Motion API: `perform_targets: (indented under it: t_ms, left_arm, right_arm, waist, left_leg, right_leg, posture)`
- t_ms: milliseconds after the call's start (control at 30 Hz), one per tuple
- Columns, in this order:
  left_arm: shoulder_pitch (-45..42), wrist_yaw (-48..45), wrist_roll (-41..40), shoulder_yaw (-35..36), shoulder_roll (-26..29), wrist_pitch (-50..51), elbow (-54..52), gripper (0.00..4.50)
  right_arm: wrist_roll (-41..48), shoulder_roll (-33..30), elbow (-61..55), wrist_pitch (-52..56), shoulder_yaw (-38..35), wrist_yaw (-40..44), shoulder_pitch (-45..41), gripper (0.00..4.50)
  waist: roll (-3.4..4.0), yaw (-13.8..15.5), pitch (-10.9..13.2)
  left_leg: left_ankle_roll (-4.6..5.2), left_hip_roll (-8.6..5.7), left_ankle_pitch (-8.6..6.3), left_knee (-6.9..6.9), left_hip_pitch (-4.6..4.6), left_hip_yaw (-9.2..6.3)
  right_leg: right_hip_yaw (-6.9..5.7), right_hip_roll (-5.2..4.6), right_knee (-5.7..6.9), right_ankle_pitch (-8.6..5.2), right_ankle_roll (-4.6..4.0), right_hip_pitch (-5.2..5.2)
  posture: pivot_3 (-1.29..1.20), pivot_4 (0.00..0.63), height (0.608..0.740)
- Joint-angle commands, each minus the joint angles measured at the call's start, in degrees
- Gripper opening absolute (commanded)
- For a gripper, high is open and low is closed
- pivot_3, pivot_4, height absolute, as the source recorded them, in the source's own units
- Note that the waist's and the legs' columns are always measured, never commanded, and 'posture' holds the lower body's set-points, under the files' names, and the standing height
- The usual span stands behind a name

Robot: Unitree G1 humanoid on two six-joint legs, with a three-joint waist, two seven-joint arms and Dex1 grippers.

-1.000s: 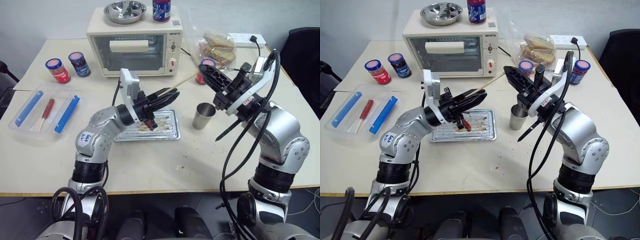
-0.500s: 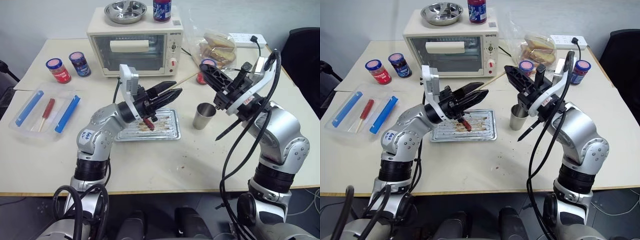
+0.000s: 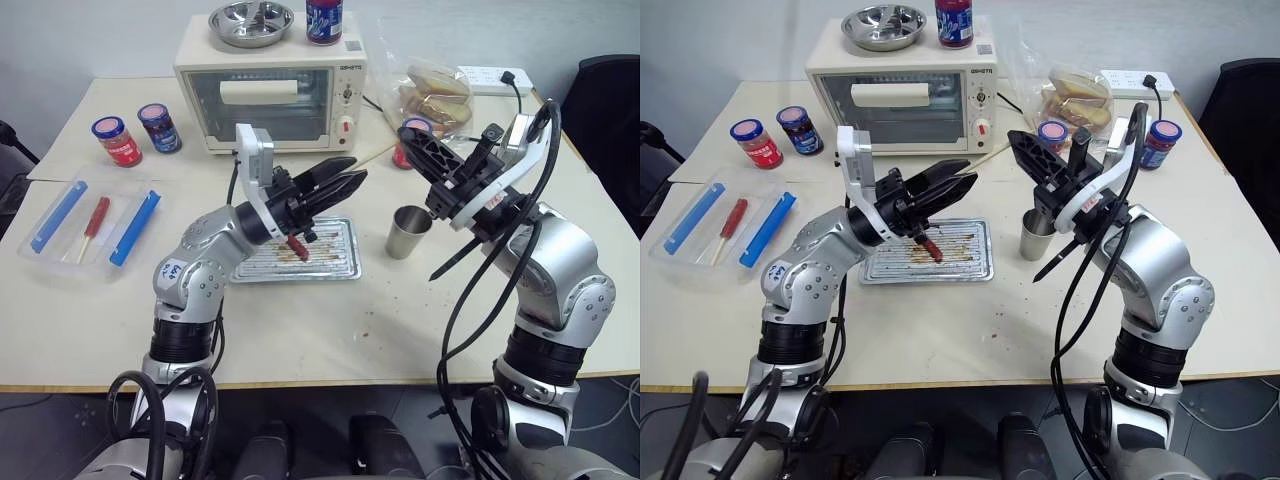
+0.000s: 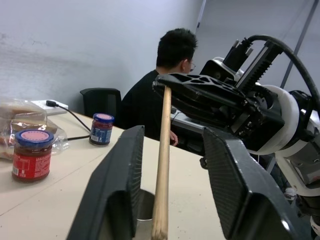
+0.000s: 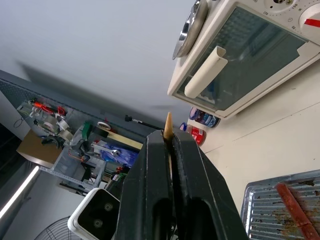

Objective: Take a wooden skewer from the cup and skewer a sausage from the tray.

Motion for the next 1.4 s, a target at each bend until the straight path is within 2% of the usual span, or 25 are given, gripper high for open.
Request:
perform_targets:
  t_ms: [33, 100, 233, 400, 533, 567, 633, 733, 767, 867, 933, 967, 1067, 1267, 1400]
  left_arm:
    - [-0.2, -0.4, -1.1, 0.3, -0.3, -0.5, -1.9, 0.49]
    - [-0.3, -0.1, -1.3, 0.5, -0.6, -0.5, -1.8, 0.01]
    - [-0.8, 0.3, -0.8, 0.8, -0.7, -0.7, -1.3, 0.01]
    - [-0.4, 0.4, 1.0, 1.8, 2.9, -0.3, -1.0, 0.00]
    - [3.1, -0.3, -0.8, 5.7, 9.7, 2.8, -3.8, 0.00]
    - [4.8, -0.7, -1.6, 7.4, 12.2, 4.0, -5.0, 0.00]
    - [8.5, -1.8, -3.3, 10.7, 17.3, 6.6, -7.6, 0.00]
    - [16.3, -4.4, -6.9, 18.1, 26.1, 11.0, -12.1, 0.00]
    - [19.3, -5.4, -7.7, 21.0, 29.0, 12.2, -13.2, 0.00]
    - [25.8, -7.3, -8.9, 27.3, 34.6, 14.0, -14.5, 0.00]
    - [29.8, -8.3, -9.4, 31.8, 37.3, 14.9, -14.9, 0.00]
    - [31.2, -8.4, -10.0, 33.4, 38.1, 15.4, -15.3, 0.00]
    - [33.7, -8.0, -10.3, 35.8, 39.1, 15.7, -16.2, 0.00]
    - [35.9, -6.5, -10.8, 36.9, 38.8, 15.7, -18.1, 0.00]
    - [35.9, -5.6, -11.2, 36.9, 38.9, 15.6, -18.4, 0.00]
  right_arm:
    - [1.3, 0.8, -2.9, -0.9, -1.0, 0.1, -0.7, 0.00]
    - [1.3, 1.0, -3.1, -1.0, -1.0, 0.0, -0.8, 0.00]
    - [1.3, 1.3, -3.5, -1.0, -1.0, 0.0, -0.5, 0.00]
    - [1.3, -0.2, -2.8, 0.5, -0.1, 0.7, -0.5, 1.23]
    - [1.3, -7.6, 0.1, 4.5, 4.3, 2.5, -1.4, 2.21]
    - [0.0, -10.1, 0.8, 6.0, 6.3, 3.6, -2.1, 2.21]
    - [-6.7, -14.8, 1.4, 9.9, 11.2, 7.5, -3.8, 2.21]
    - [-29.2, -21.8, 0.6, 13.7, 24.2, 15.2, -7.6, 2.21]
    - [-35.3, -22.5, 1.1, 13.1, 27.8, 17.5, -8.4, 2.21]
    - [-46.5, -21.6, 2.3, 10.6, 33.9, 24.1, -9.2, 2.21]
    - [-54.2, -19.5, 2.7, 8.8, 39.1, 27.7, -9.8, 2.55]
    - [-58.0, -18.4, 3.4, 8.3, 41.6, 28.9, -10.2, 2.69]
    - [-66.4, -14.5, 6.0, 6.2, 46.1, 32.7, -10.7, 3.51]
    - [-81.2, -5.9, 17.1, -0.3, 51.7, 39.2, -11.8, 3.51]
    - [-87.8, -1.7, 24.2, -4.6, 51.9, 42.2, -11.0, 3.51]
  waist:
    - [0.00, 0.0, 0.0]
    - [0.00, 0.0, 0.0]
    - [0.00, 0.0, 0.0]
    - [0.00, -0.1, 0.0]
    - [0.01, -0.4, 0.0]
    - [0.01, -0.5, 0.0]
    - [0.04, -1.2, 0.0]
    - [0.05, -1.6, 0.0]
    - [0.05, -1.6, 0.0]
    - [0.04, -1.1, 0.0]
    - [0.04, -0.9, 0.0]
    - [0.04, -0.8, 0.0]
    - [0.04, -0.1, 0.0]
    - [0.03, 0.0, 0.0]
    - [0.03, -0.2, 0.0]
  left_leg:
    - [0.00, 0.00, 0.00, 0.00, 0.00, 0.00]
    - [0.00, 0.00, 0.00, 0.00, 0.00, 0.00]
    - [0.00, 0.00, 0.00, 0.00, 0.00, 0.00]
    - [0.00, 0.01, 0.00, -0.02, 0.00, 0.00]
    - [0.00, 0.01, 0.00, -0.04, 0.01, 0.00]
    - [0.00, 0.01, 0.00, -0.08, 0.01, 0.00]
    - [0.00, 0.05, 0.00, -0.12, 0.01, 0.00]
    - [0.00, 0.09, 0.00, -0.19, 0.01, -0.02]
    - [-0.01, 0.10, 0.00, -0.21, 0.01, -0.03]
    - [-0.04, 0.10, 0.01, -0.24, 0.00, -0.14]
    - [-0.03, 0.04, 0.01, -0.22, -0.01, -0.15]
    - [-0.03, 0.02, 0.01, -0.21, -0.01, -0.15]
    - [-0.03, -0.03, 0.01, -0.20, -0.01, -0.16]
    - [-0.04, -0.06, 0.00, -0.21, 0.03, -0.17]
    - [-0.05, -0.07, 0.00, -0.24, 0.04, -0.17]
  right_leg:
    - [0.00, 0.00, 0.00, 0.00, 0.00, 0.00]
    - [0.00, 0.00, 0.00, 0.00, 0.00, 0.00]
    - [0.00, 0.00, -0.02, 0.00, 0.00, 0.00]
    - [0.00, 0.02, -0.19, 0.00, 0.00, -0.01]
    - [0.01, 0.01, -0.18, 0.00, 0.00, -0.02]
    - [0.02, 0.01, -0.19, 0.00, 0.00, -0.02]
    - [0.03, 0.03, -0.23, 0.00, 0.00, -0.05]
    - [0.06, 0.06, -0.28, -0.01, -0.01, -0.09]
    - [0.09, 0.09, -0.34, -0.01, -0.01, -0.13]
    - [0.08, 0.09, -0.41, -0.02, -0.03, -0.15]
    - [0.07, 0.01, -0.41, -0.02, -0.03, -0.13]
    - [0.07, -0.01, -0.41, -0.02, -0.03, -0.12]
    - [0.06, -0.06, -0.41, -0.02, -0.03, -0.12]
    - [0.05, -0.06, -0.37, -0.01, -0.03, -0.12]
    - [0.03, -0.05, -0.36, -0.01, -0.03, -0.15]
  posture:
    - [0.00, 0.150, 0.740]
    - [0.00, 0.150, 0.740]
    - [0.00, 0.150, 0.740]
    - [0.00, 0.150, 0.740]
    - [0.00, 0.150, 0.740]
    - [0.00, 0.150, 0.740]
    - [0.00, 0.150, 0.740]
    - [0.00, 0.150, 0.740]
    - [0.00, 0.150, 0.740]
    - [0.00, 0.150, 0.740]
    - [0.00, 0.150, 0.740]
    - [0.00, 0.150, 0.740]
    - [0.00, 0.150, 0.740]
    - [0.00, 0.150, 0.740]
    - [0.00, 0.150, 0.740]
